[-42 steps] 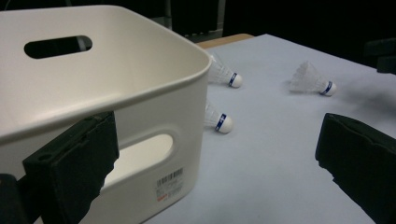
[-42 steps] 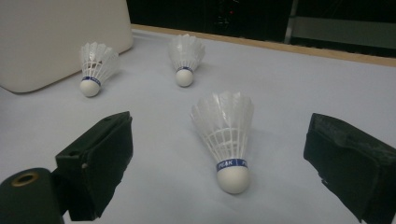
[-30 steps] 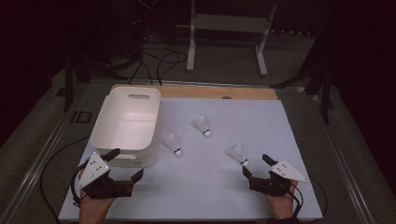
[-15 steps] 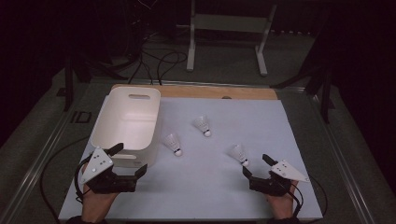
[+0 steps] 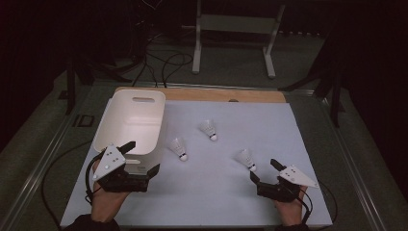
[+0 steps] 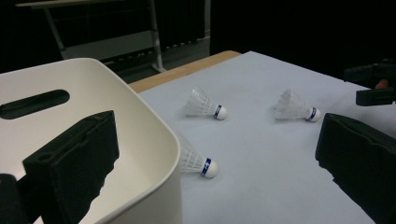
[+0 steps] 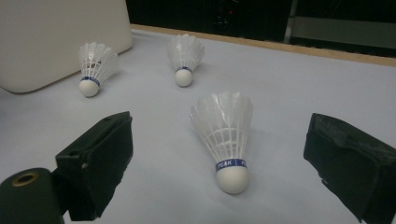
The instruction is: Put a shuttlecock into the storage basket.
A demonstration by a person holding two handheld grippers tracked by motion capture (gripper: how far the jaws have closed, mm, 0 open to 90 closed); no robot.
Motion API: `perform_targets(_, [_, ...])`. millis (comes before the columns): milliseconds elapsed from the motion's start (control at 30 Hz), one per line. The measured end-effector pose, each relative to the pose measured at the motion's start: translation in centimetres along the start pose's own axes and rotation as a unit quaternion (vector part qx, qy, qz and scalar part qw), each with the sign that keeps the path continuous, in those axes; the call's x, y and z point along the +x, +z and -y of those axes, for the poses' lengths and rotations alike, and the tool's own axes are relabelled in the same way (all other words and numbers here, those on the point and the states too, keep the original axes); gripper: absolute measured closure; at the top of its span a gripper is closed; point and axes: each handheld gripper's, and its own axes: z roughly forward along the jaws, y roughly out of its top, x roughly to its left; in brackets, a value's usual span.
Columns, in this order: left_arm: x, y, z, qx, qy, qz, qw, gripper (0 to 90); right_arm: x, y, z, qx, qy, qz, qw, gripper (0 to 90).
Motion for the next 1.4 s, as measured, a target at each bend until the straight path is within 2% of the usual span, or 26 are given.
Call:
perform_targets(500, [-0.6,1.7,-0.8,-0.006,0.001,0.012,0.9999,0.2,0.0,0.0,0.0,0.003,0.003,-0.001,1.0,8.1])
perform_targets(800, [-1.3,2.9,-1.8,0.0,0.018,0.025,0.9995,0.2,0.0,0.0,0.0,0.002,0.005,0.001,1.0,8.1])
perform_targets(1167, [-1.6,4.1,-2.2,-0.002,0.017,0.031,0.9994,0.2,0.0,0.0,0.0,0.002,0.002,-0.001,1.0,8.1])
perform_targets(1400, [-1.8,4.8,-2.8,0.0,0.025,0.036,0.999,0.2,0.1,0.0,-0.1,0.002,0.009,0.001,1.0,8.1])
